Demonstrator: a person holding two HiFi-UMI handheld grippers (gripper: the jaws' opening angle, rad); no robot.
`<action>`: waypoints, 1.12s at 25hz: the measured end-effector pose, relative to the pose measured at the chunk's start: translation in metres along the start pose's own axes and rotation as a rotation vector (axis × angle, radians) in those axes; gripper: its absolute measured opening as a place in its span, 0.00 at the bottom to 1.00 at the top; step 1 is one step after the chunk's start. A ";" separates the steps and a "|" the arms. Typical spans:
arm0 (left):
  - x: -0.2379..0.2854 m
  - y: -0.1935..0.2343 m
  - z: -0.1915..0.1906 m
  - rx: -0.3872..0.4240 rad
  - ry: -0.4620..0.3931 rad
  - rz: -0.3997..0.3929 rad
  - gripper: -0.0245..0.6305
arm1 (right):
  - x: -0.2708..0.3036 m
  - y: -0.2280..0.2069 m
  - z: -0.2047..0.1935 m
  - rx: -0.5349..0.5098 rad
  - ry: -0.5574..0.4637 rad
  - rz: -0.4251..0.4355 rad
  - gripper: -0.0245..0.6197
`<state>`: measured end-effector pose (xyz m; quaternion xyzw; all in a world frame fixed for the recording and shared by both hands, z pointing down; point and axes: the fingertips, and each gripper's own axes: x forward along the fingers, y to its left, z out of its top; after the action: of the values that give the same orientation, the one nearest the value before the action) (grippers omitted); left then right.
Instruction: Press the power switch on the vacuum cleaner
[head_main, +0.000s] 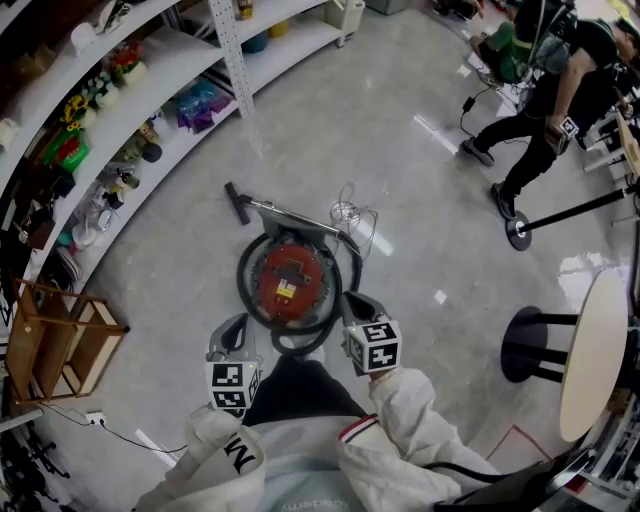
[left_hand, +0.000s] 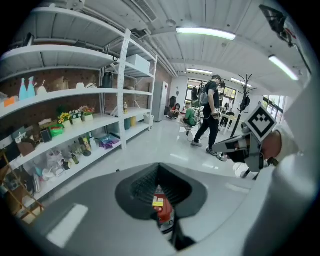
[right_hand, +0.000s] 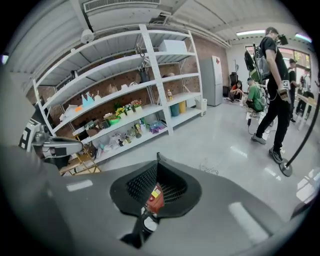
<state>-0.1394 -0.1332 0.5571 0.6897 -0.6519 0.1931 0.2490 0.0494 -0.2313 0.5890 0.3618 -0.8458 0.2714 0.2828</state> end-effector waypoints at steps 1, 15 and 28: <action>-0.003 0.000 0.008 -0.003 -0.009 0.004 0.04 | -0.009 0.000 0.009 -0.004 -0.014 -0.001 0.04; -0.023 0.004 0.087 0.051 -0.154 0.023 0.04 | -0.069 0.020 0.086 -0.037 -0.191 0.040 0.04; -0.031 -0.013 0.109 0.078 -0.218 0.036 0.04 | -0.090 0.019 0.100 -0.046 -0.263 0.058 0.04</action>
<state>-0.1351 -0.1726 0.4500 0.7041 -0.6792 0.1467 0.1462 0.0581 -0.2451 0.4543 0.3633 -0.8916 0.2102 0.1697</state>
